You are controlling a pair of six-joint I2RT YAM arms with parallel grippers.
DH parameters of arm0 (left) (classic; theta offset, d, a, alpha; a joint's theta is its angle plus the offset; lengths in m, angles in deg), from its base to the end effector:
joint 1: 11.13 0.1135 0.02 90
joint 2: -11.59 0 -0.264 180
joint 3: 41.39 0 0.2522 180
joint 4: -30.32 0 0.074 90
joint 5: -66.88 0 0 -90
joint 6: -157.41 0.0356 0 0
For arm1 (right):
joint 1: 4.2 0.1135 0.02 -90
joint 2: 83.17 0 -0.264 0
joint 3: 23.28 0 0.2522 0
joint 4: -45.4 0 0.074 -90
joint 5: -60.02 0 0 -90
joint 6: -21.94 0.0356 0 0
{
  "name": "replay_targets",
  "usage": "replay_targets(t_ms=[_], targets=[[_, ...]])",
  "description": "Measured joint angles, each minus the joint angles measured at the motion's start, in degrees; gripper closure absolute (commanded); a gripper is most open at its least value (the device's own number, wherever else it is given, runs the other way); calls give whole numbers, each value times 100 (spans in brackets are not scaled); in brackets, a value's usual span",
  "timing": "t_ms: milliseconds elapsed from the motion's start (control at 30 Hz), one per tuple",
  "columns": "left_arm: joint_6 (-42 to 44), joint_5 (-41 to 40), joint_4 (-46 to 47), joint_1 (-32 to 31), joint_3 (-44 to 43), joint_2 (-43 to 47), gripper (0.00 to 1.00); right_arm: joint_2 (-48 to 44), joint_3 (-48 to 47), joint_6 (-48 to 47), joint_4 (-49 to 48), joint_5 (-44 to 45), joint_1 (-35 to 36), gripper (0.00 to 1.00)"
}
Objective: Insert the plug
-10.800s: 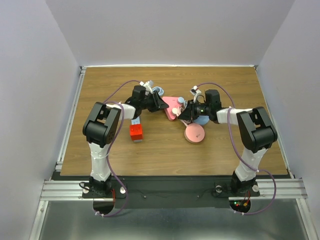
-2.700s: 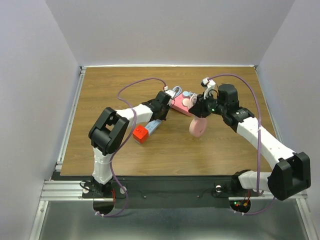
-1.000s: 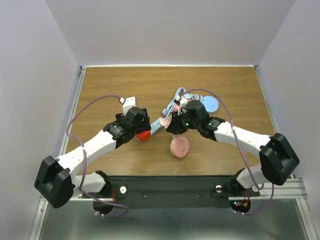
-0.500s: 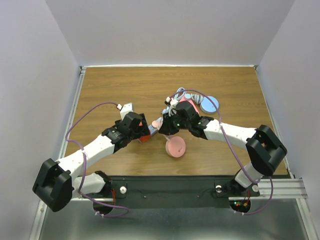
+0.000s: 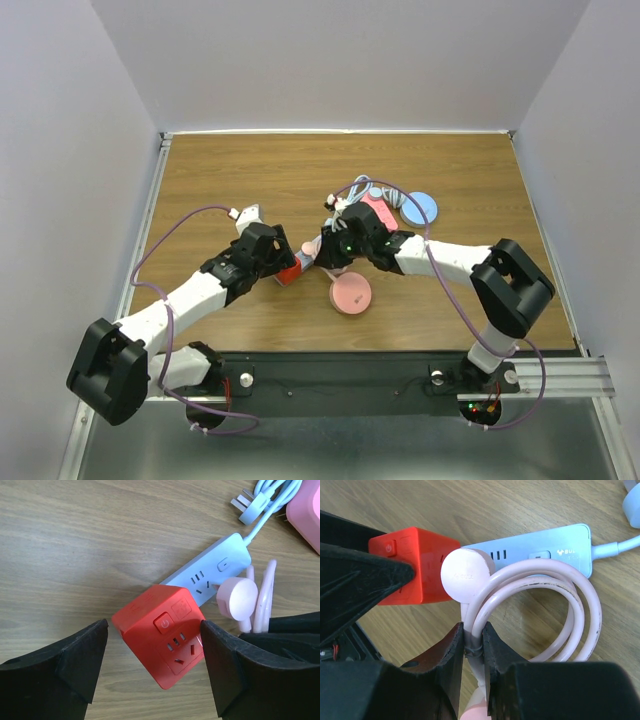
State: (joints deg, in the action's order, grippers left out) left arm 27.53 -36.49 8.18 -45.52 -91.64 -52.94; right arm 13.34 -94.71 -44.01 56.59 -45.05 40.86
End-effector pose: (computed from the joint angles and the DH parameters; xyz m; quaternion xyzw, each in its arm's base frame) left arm 0.2013 -0.1278 0.2251 -0.0949 0.8831 -0.1874 0.4196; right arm 0.2518 0.2654 0.2048 -0.2195 0.8587 0.3504 0.3026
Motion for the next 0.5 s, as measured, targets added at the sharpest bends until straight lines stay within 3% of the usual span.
replay_targets(t_ms=[500], targets=[[-4,127,214,28,114,17,28,332,-15,190,44,162,4,100]])
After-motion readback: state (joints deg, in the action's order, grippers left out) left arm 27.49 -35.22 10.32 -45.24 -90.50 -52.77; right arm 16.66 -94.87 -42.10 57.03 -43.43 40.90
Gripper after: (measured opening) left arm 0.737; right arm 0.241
